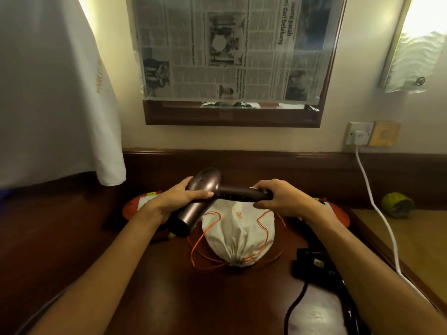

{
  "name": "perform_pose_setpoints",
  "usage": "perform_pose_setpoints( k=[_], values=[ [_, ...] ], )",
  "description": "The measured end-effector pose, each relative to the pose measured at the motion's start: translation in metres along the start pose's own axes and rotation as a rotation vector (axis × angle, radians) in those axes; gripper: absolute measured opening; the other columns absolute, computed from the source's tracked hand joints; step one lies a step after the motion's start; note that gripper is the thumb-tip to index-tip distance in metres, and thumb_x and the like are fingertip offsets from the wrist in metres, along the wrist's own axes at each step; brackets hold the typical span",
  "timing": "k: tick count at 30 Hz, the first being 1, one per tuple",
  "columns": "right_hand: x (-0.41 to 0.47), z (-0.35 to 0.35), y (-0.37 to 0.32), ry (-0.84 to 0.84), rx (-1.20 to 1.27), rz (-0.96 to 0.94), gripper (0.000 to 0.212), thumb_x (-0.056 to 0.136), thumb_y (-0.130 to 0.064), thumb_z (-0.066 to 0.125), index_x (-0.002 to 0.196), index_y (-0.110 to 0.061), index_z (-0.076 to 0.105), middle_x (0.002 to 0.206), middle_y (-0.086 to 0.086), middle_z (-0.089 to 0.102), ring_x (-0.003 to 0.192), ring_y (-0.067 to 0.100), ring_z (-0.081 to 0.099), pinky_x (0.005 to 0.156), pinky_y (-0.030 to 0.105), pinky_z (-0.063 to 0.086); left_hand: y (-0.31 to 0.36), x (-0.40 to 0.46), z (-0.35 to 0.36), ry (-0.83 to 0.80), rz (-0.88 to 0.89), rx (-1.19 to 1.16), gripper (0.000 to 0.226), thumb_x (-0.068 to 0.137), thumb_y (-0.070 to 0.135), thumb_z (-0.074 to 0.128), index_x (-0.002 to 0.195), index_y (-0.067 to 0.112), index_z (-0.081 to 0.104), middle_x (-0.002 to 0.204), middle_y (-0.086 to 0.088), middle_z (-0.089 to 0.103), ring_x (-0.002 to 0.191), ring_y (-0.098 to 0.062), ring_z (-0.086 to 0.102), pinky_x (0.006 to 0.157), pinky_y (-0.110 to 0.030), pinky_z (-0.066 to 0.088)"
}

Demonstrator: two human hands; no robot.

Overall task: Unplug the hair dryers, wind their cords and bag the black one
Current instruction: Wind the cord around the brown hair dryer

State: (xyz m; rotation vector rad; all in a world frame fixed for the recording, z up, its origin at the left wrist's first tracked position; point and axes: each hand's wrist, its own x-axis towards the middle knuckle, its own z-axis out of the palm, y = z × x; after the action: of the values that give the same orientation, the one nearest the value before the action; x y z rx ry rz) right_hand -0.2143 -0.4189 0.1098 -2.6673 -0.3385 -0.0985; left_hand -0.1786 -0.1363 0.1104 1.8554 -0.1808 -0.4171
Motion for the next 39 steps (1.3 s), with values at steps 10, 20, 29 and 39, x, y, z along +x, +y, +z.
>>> perform_pose_setpoints(
  k=[10,20,29,39],
  values=[
    [-0.001,-0.014,-0.016,-0.035,-0.172,-0.126,0.035,0.086,-0.037,0.076,0.119,-0.036,0.064,0.111,-0.009,0.062,0.101,0.016,0.057,0.088,0.041,0.049,0.01,0.014,0.017,-0.012,0.376,1.04,0.118,0.076,0.062,0.08,0.163,0.04,0.004,0.173,0.0,0.004,0.16,-0.026,-0.004,0.127,-0.059,-0.001],
    [-0.012,-0.006,-0.012,0.35,0.274,0.058,0.052,0.078,-0.023,0.085,0.122,-0.02,0.057,0.101,0.004,0.067,0.081,0.019,0.069,0.067,0.031,0.06,-0.012,0.033,0.023,-0.173,0.332,0.813,0.045,0.091,0.062,0.064,0.112,0.024,0.054,0.106,0.0,0.065,0.108,-0.023,0.063,0.113,-0.047,0.039],
    [-0.073,0.107,-0.003,0.633,1.054,0.189,0.009,0.099,-0.01,0.062,0.104,-0.004,0.066,0.073,0.013,0.064,0.056,0.021,0.06,0.055,0.034,0.052,-0.02,0.032,0.008,-0.317,0.123,0.396,0.044,0.098,0.058,0.052,0.094,0.015,0.053,0.089,-0.006,0.065,0.079,-0.015,0.064,0.077,-0.03,0.053],
    [-0.03,0.107,-0.043,0.447,0.535,-0.099,0.02,0.099,-0.006,0.059,0.11,-0.015,0.074,0.082,0.001,0.063,0.074,0.014,0.061,0.064,0.028,0.049,-0.022,0.019,0.047,-0.24,0.02,0.088,0.055,0.101,0.059,0.036,0.102,0.01,0.061,0.093,-0.013,0.062,0.087,-0.023,0.064,0.086,-0.038,0.051]
  ],
)
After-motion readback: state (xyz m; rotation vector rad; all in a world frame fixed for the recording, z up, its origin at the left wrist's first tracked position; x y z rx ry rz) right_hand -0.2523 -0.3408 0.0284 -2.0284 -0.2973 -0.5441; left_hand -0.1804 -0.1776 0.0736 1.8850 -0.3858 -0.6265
